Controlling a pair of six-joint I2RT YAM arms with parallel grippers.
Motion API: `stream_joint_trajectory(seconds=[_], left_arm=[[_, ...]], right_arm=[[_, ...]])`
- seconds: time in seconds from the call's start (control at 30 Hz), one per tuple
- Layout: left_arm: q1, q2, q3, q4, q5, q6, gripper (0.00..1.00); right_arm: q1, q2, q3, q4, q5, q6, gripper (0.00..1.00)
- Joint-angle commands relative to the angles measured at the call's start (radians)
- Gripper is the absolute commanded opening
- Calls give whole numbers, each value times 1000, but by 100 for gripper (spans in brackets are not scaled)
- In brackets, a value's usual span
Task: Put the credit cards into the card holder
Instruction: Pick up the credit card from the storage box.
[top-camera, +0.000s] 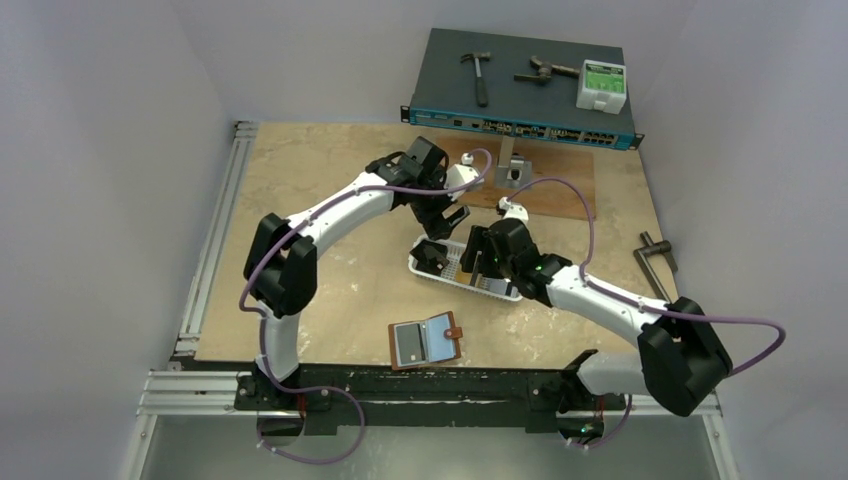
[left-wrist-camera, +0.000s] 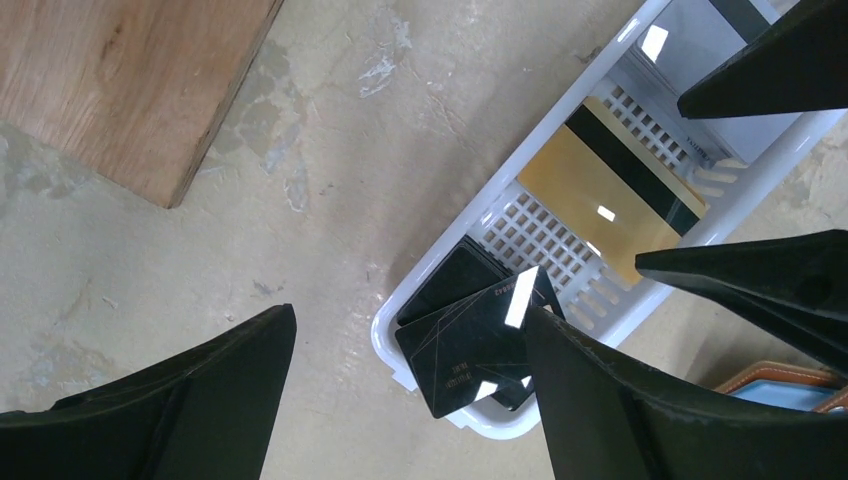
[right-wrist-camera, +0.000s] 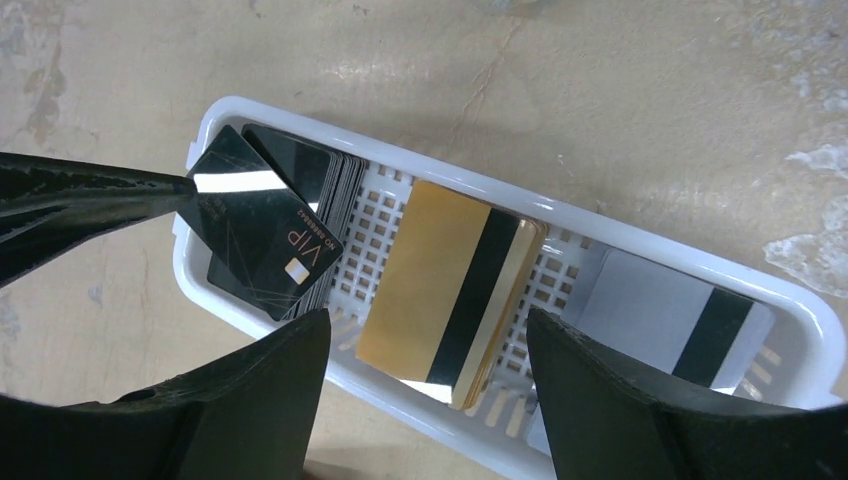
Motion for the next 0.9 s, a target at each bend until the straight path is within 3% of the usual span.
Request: stream_joint_trajectory(seconds=[0.0, 0.43, 0.63, 0.87], left_arm=[[0, -26, -13, 65, -22, -2, 84], [2, -104, -105, 96, 21, -9, 84], [2, -111, -133, 124, 28, -8, 84], [-1, -94, -126, 129, 39, -6, 84]], right_arm=[[-3, 36, 40, 66, -30, 1, 72], [-4, 122, 55, 44, -46, 31, 73], [-3, 142, 31, 66, -41, 51, 66], [-3, 123, 5, 78, -20, 67, 50]])
